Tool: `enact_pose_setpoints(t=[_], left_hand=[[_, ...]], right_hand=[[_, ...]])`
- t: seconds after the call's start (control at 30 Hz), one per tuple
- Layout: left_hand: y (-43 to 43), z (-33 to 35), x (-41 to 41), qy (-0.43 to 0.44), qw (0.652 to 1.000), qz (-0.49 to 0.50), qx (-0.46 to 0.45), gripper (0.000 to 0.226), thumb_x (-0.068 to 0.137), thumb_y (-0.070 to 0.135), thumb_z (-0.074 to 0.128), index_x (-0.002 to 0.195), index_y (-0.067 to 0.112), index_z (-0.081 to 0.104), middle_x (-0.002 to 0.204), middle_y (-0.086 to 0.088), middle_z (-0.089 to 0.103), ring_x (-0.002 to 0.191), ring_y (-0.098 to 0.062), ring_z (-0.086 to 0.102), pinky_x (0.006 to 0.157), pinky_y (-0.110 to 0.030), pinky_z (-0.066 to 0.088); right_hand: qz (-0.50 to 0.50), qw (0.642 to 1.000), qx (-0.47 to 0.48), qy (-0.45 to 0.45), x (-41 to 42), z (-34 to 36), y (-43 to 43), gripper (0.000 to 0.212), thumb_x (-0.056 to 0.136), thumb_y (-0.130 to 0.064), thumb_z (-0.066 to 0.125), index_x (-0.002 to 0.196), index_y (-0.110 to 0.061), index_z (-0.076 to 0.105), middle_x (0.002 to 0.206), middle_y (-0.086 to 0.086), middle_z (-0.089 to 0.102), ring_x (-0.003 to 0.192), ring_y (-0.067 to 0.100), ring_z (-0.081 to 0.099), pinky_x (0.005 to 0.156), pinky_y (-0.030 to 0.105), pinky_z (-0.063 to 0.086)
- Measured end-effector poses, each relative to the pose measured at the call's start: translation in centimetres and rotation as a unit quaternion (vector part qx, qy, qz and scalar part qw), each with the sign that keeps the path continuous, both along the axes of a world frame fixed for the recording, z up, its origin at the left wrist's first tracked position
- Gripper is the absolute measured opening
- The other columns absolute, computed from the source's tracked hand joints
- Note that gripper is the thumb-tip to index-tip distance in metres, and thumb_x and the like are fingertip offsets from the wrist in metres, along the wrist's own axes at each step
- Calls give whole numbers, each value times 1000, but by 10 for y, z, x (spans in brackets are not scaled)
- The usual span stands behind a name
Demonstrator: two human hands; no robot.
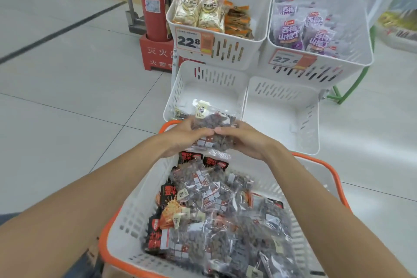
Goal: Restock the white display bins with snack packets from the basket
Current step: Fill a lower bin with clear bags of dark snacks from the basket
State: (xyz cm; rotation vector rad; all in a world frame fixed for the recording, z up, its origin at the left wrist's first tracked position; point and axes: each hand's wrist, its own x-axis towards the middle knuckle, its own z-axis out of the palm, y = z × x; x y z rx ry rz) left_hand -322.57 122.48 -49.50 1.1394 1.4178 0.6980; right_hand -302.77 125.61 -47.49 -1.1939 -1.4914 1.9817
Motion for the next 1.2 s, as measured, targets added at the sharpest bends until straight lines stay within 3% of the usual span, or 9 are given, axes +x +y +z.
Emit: enact_pose_setpoints(t=[0.17,0.23,0.4,0.53,0.63,0.73,0.83,1.0,1.2], left_hand=[[60,14,-40,123,987,-31,103,79,74,58,76,138,23,45,134,1,48,119,-19,51,84,-28,50],[84,1,-62,151,979,44,132,76,76,51,77,140,25,44,138,-3,43,118,-19,51,88,-31,49],[120,-61,-100,244,960,106,92,98,77,49,77,153,18,24,146,-14,31,130,-28,44,109,-39,39],[134,-95,-109,216,969,65,97,107,62,69,78,149,30,29,136,-6,49,119,-22,56,102,-40,47],[135,-117,-116,198,969,21,148,91,57,71,78,135,38,45,116,8,66,101,-11,66,87,-39,55],[132,-123,-116,193,966,5,174,89,63,66,79,139,36,44,125,17,62,114,-7,60,92,-32,50],[135,-127,-117,179,968,3,174,87,60,72,76,134,37,47,123,17,63,114,-8,61,94,-43,52],[137,-135,-118,170,972,18,158,83,59,67,79,129,34,51,116,14,66,108,-13,64,90,-47,53],[128,-117,-117,205,974,18,97,92,56,74,73,132,29,48,122,6,65,109,-17,62,94,-43,51]], right_hand=[[-104,989,105,-9,-20,5,51,52,72,-10,83,118,-11,57,107,8,71,98,22,70,86,29,56],[-164,969,178,-47,-32,-4,77,42,76,-8,81,108,-18,57,99,0,69,87,14,67,70,18,56],[-227,934,269,-65,-75,-55,153,44,75,-7,82,110,-12,55,105,4,66,97,23,65,70,24,57],[-33,958,244,-143,-105,-101,179,45,81,-9,77,118,-7,52,115,-4,56,112,13,52,76,9,46],[90,975,116,-166,-96,-109,180,47,89,-34,68,130,-22,48,131,-9,47,118,8,48,84,17,47],[99,978,84,-162,-88,-110,177,49,96,-55,45,141,-37,41,147,-15,37,131,8,39,98,31,46],[94,959,193,-183,-101,-113,171,46,101,-37,47,145,-25,41,147,-6,42,127,12,45,93,24,42],[95,875,388,-273,-110,-125,167,42,99,-19,53,141,-15,48,135,7,55,126,21,46,105,25,31],[93,940,239,-224,-95,-106,157,53,100,-35,48,150,-24,33,153,-4,33,140,9,28,110,20,21]])
